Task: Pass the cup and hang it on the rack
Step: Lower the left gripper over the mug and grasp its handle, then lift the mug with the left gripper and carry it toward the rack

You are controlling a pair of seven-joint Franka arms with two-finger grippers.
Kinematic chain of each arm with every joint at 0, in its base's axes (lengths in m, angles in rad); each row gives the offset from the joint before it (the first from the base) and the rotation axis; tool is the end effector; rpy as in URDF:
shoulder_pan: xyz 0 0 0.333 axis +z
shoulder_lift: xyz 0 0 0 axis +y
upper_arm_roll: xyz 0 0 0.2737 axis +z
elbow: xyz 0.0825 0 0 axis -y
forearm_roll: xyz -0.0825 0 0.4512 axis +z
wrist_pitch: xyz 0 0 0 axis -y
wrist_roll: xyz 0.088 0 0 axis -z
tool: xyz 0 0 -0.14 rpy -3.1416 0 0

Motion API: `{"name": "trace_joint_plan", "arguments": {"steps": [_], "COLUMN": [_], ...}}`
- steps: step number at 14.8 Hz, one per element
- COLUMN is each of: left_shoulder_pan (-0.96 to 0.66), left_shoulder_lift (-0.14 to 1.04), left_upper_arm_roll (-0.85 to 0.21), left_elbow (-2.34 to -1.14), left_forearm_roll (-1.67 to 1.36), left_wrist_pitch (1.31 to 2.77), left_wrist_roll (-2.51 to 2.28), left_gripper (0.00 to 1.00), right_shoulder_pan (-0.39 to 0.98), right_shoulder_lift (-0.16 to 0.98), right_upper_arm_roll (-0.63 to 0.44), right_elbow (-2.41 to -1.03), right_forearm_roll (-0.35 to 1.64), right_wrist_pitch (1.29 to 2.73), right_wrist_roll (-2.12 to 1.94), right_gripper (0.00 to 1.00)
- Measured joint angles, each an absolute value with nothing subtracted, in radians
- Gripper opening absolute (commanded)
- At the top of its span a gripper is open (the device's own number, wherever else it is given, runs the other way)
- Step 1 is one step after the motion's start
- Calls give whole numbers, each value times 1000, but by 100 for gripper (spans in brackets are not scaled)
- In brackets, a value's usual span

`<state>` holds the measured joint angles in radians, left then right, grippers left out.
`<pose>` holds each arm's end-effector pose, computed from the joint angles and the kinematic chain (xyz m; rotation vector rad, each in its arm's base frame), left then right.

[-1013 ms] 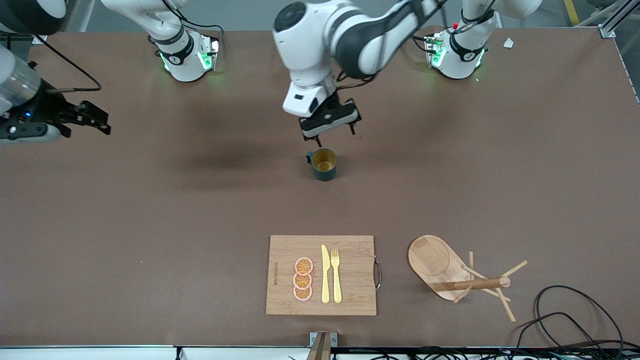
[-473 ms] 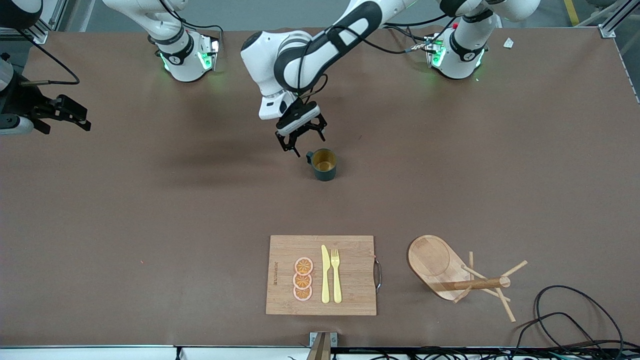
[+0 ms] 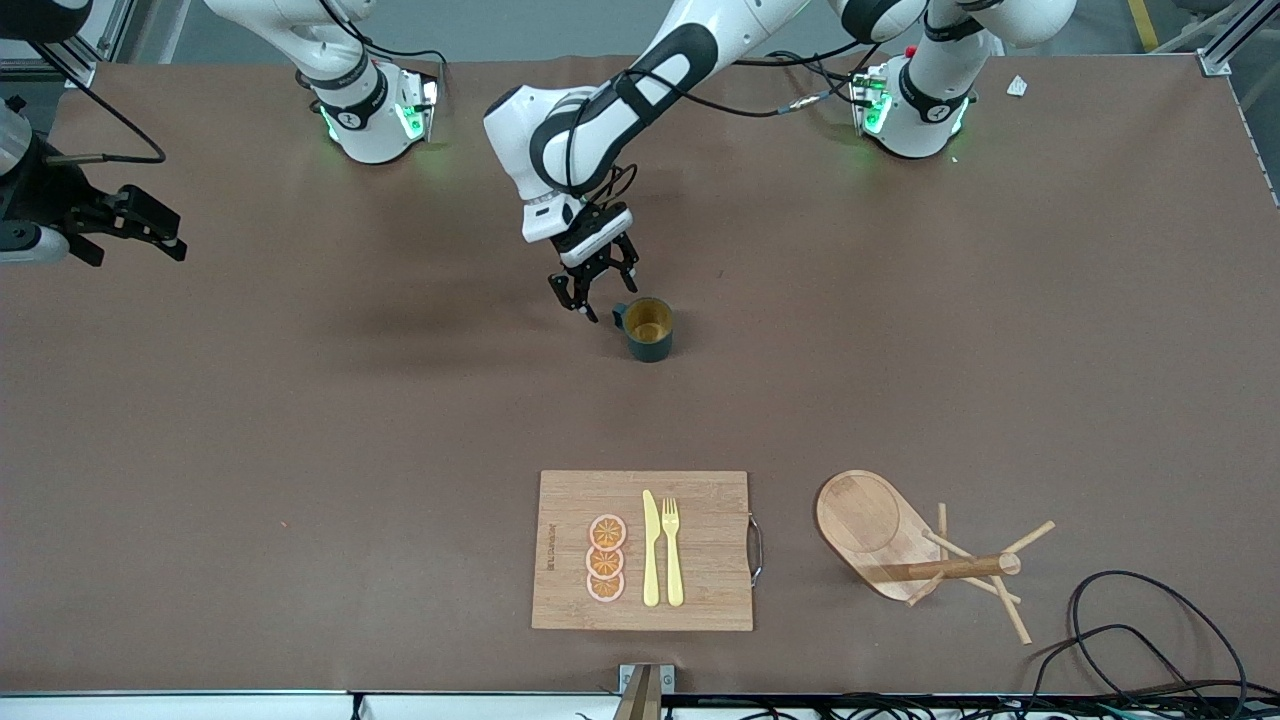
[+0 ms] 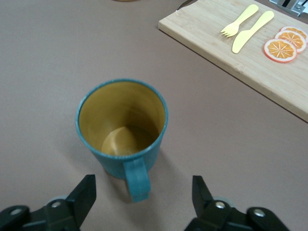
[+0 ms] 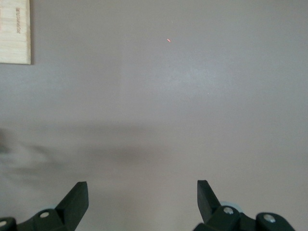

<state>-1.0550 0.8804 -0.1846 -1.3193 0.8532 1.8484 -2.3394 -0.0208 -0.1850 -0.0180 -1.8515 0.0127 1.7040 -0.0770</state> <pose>0.3329 -0.6579 0.1104 -2.6089 -1.0403 -0.9828 0.5806 -0.0214 0.5196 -3.1268 -0.0578 -0.0599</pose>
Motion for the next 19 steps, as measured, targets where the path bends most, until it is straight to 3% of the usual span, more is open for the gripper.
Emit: {"name": "trace_joint_plan", "arguments": {"steps": [6,10,13,19], "left_shoulder_pan": [-1059,-1059,-1060,-1042], "left_shoulder_lift": [908,921,921,891], "left_upper_arm_roll": [-152,-150,-151,-151], "left_elbow": [-1307,-1307,-1300,-1264], "left_forearm_roll": [854,854,854,839], "left_wrist_pitch": [1849,1849,1849,1848], "left_wrist_roll": [-2347,-2347,-2344,-2235], "left_gripper": [59,30,0,0], "right_shoulder_pan": [-18,-18,-15,-3], "right_shoulder_lift": [-178,-109,-68,-59], "right_upper_arm_roll": [-17,-21,-20,-19], "right_elbow": [-1768,-1651,-1590,-1577], "right_forearm_roll": [13,12,11,7], "right_wrist_pitch": [1640,1617,1600,1598], "right_wrist_roll": [-61,-60,-57,-2], "right_gripper": [100,100,100,100]}}
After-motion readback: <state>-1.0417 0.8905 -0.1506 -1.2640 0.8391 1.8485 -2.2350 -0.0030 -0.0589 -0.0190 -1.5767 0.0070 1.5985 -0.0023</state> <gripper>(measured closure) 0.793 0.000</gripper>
